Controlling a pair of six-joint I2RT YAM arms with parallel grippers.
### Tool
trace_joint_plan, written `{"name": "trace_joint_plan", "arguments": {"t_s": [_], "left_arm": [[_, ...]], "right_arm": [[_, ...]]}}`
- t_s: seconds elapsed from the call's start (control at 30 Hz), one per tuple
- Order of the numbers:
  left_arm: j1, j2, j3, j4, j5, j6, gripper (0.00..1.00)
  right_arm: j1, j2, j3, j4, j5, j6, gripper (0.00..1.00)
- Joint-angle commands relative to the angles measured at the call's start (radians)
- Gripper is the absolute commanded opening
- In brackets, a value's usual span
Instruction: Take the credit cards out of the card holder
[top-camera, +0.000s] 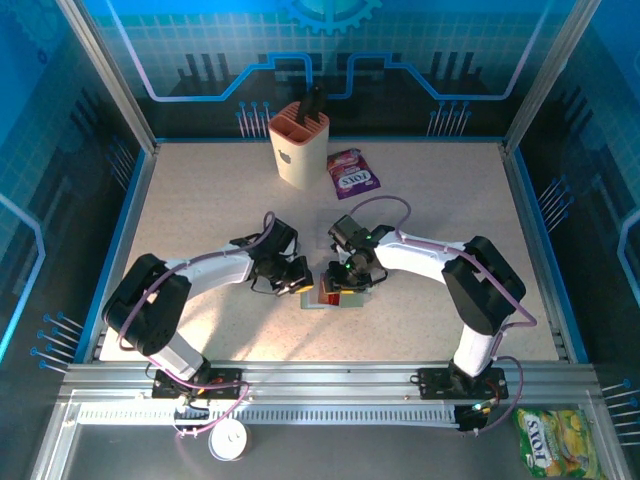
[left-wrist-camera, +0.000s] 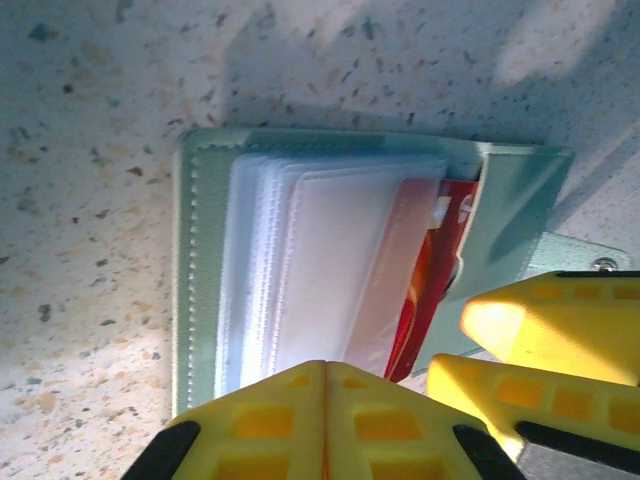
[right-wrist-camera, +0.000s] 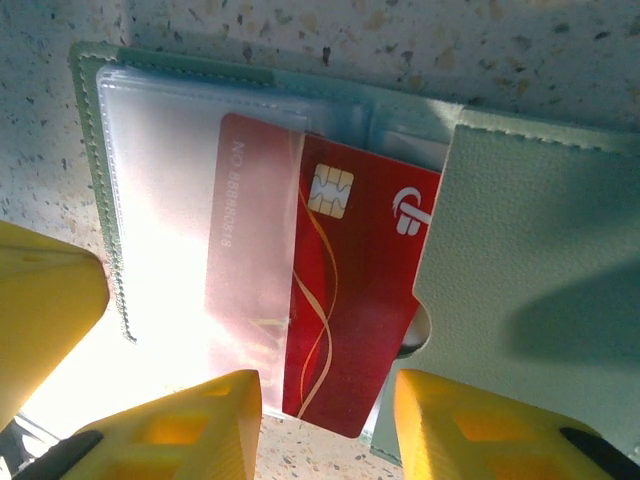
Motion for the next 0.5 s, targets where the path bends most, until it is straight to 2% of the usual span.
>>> {"name": "trace_joint_plan", "arguments": {"t_s": [0.0, 0.2, 0.47], "left_arm": [[-0.008, -0.010, 0.037, -0.014, 0.032, 0.020, 0.08], [-0.018, 0.044, 0.035, 0.010, 0.049, 0.026, 0.08], [-0.018, 0.082, 0.025, -0.038, 0.006, 0.062, 0.07]], "right_arm": [[-0.011, -0.021, 0.000, 0.000, -0.006, -0.009, 0.41], [-0.020, 0.009, 0.006, 0.012, -0.008, -0.007, 0.45], [-0.029, 0.032, 0.005, 0.026, -0.015, -0.007, 0.49]]}}
